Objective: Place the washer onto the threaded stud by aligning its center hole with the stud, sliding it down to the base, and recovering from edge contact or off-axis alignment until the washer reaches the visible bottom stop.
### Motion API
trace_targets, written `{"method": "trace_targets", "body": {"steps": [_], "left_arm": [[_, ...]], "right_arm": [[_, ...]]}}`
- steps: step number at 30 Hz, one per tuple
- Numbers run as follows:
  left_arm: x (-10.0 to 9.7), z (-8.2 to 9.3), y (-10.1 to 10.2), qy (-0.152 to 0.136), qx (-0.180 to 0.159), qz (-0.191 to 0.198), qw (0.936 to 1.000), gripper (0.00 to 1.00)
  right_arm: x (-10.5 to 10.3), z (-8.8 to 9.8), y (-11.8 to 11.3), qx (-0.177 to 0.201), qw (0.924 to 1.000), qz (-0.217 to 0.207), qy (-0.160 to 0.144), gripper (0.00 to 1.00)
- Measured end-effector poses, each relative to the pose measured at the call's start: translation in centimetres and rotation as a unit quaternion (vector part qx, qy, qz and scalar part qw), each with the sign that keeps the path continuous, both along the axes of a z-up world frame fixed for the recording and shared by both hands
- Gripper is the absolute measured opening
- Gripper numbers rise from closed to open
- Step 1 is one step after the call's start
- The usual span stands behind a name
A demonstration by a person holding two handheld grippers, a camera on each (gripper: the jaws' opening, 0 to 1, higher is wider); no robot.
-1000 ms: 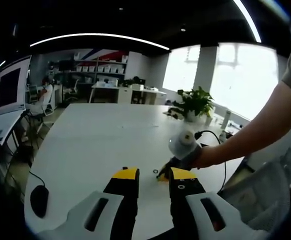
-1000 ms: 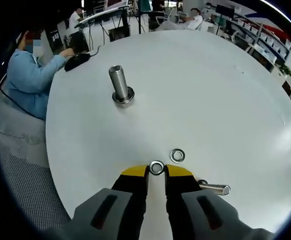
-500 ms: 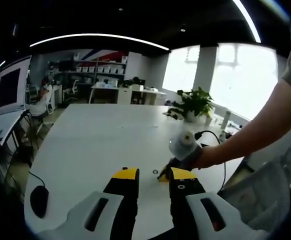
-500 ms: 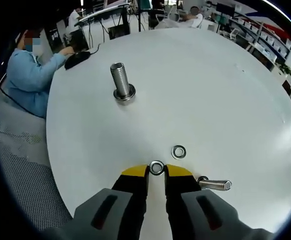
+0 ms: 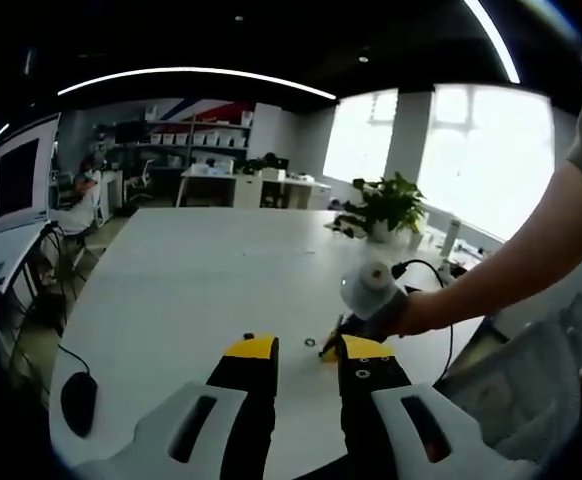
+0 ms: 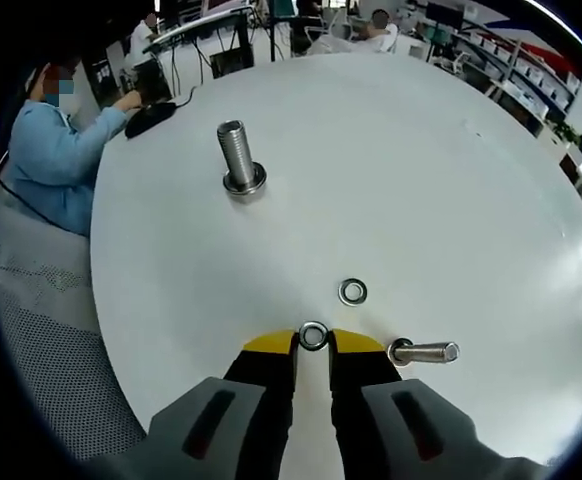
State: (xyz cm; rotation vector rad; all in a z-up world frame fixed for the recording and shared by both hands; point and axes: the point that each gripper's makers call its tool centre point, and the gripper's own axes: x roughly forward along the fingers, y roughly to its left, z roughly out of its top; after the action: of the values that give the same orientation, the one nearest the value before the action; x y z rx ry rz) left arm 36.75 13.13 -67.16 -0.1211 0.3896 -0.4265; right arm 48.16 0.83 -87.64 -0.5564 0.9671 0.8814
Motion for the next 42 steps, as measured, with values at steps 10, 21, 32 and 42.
{"method": "trace_targets", "body": {"steps": [10, 21, 32, 42], "left_arm": [[0.0, -0.1, -0.2, 0.001, 0.001, -0.004, 1.0000, 0.22], [-0.1, -0.1, -0.4, 0.000, 0.004, -0.009, 1.0000, 0.22], [-0.1, 0.2, -0.5, -0.003, 0.001, -0.011, 0.9999, 0.22], [-0.1, 0.3, -0.6, -0.006, -0.001, -0.013, 0.9999, 0.22]], "right_arm": [[0.5, 1.0, -1.1, 0.011, 0.9997, -0.020, -0.007, 0.14], [0.4, 2.0, -0.9, 0.016, 0.9996, -0.017, -0.017, 0.14], [0.6, 3.6, -1.5, 0.021, 0.9991, -0.021, -0.031, 0.14], [0.9, 5.4, -2.0, 0.028, 0.9982, -0.025, -0.047, 0.14]]}}
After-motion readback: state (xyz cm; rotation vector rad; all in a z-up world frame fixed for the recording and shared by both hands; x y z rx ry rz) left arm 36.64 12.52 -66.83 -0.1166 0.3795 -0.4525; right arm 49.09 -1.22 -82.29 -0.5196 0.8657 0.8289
